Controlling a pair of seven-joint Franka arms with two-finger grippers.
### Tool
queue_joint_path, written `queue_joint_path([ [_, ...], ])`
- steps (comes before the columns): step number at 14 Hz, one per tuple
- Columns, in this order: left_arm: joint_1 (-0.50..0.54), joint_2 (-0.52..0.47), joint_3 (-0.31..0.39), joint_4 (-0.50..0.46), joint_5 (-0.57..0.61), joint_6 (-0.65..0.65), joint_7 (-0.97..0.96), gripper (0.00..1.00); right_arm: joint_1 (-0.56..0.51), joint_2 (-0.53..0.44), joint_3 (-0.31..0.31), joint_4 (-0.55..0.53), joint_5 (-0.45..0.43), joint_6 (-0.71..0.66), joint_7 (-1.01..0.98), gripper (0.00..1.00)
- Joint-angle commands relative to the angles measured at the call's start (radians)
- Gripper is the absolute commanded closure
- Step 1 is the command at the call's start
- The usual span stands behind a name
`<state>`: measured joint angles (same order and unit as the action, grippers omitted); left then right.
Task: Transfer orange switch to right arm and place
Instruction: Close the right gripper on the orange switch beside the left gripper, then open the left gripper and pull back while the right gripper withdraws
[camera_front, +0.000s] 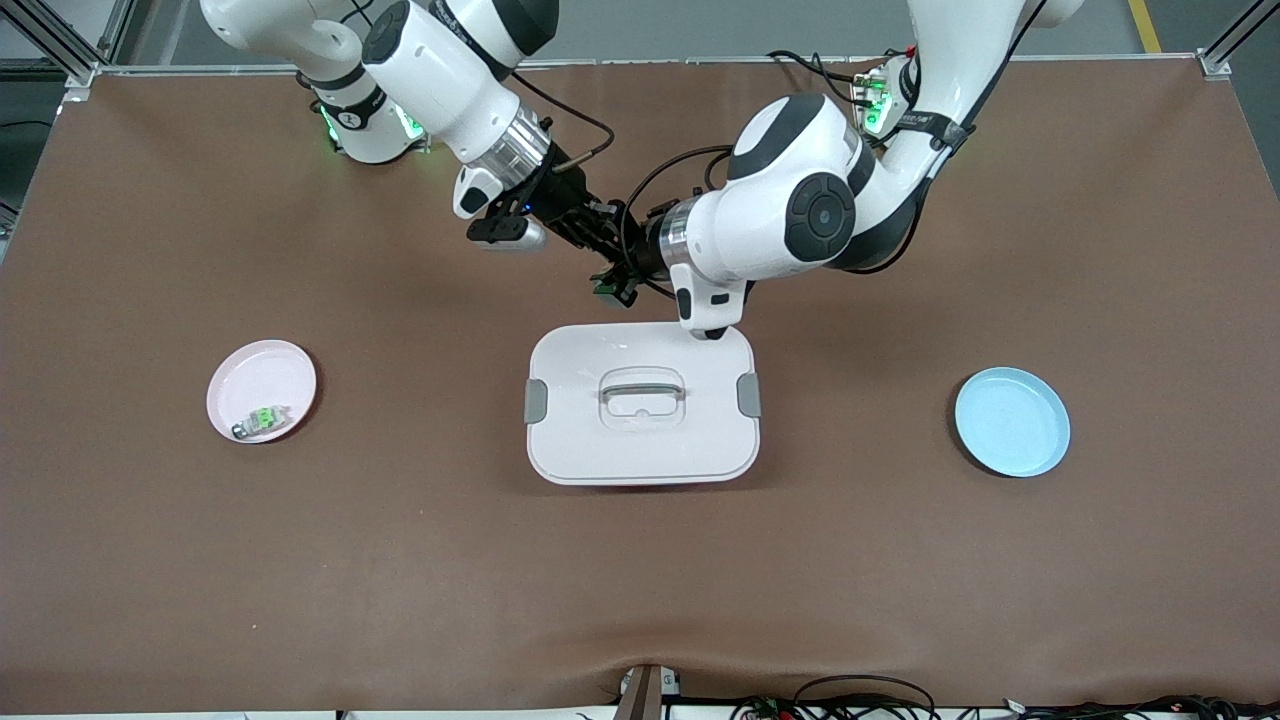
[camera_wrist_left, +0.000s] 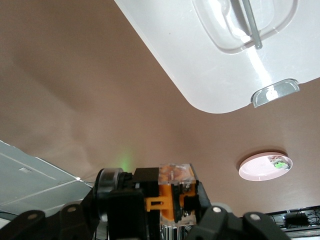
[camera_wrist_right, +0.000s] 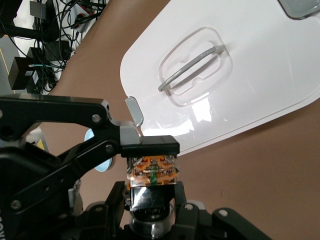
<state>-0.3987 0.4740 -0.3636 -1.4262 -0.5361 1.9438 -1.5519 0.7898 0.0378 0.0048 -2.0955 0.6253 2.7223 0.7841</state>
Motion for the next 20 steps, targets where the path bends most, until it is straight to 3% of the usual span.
queue_joint_path([
  [1, -0.022, 0.003, -0.009, 0.036, -0.019, 0.001, -0.030, 1.00, 0.020, 0.036, -0.008, 0.022, 0.014, 0.007, 0.000, 0.73],
  [5, -0.028, 0.003, -0.009, 0.036, -0.019, 0.001, -0.030, 1.00, 0.020, 0.034, -0.008, 0.022, 0.014, 0.004, -0.003, 0.82],
  [9, -0.026, 0.002, -0.008, 0.036, -0.019, 0.000, -0.030, 0.97, 0.012, 0.024, -0.011, 0.022, 0.014, -0.009, -0.005, 0.82],
  [10, -0.026, 0.002, -0.009, 0.036, -0.019, 0.000, -0.030, 0.90, 0.011, 0.022, -0.011, 0.022, 0.014, -0.010, -0.005, 0.82],
  [11, -0.026, 0.000, -0.008, 0.036, -0.019, 0.001, -0.030, 0.75, 0.009, 0.019, -0.011, 0.020, 0.014, -0.012, -0.006, 0.82],
  [12, -0.026, -0.003, -0.008, 0.036, -0.019, 0.000, -0.025, 0.47, 0.009, 0.017, -0.011, 0.022, 0.014, -0.016, -0.006, 0.82],
  [13, -0.026, -0.006, -0.006, 0.038, -0.007, 0.000, -0.019, 0.00, 0.009, 0.017, -0.011, 0.022, 0.014, -0.016, -0.006, 0.82],
  [20, -0.002, -0.035, 0.020, 0.066, 0.021, -0.013, -0.014, 0.00, -0.014, -0.002, -0.017, 0.020, 0.002, -0.083, -0.019, 0.82],
])
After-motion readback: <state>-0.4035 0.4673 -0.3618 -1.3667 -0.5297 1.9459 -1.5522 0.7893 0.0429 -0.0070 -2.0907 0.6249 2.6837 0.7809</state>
